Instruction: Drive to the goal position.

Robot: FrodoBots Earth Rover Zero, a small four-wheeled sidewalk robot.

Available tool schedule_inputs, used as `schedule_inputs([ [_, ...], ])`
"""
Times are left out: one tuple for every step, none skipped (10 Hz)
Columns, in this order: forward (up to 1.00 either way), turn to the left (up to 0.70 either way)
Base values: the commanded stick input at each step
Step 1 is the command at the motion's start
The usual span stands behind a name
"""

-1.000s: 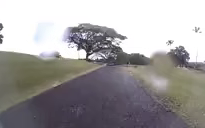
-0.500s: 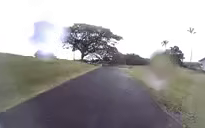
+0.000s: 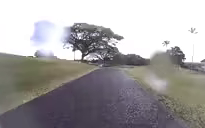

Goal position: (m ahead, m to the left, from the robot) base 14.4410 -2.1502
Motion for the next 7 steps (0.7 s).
schedule_inputs([
  [0.85,0.00],
  [0.85,0.00],
  [0.85,0.00],
  [0.85,0.00],
  [0.85,0.00],
  [0.85,0.00],
  [0.85,0.00],
])
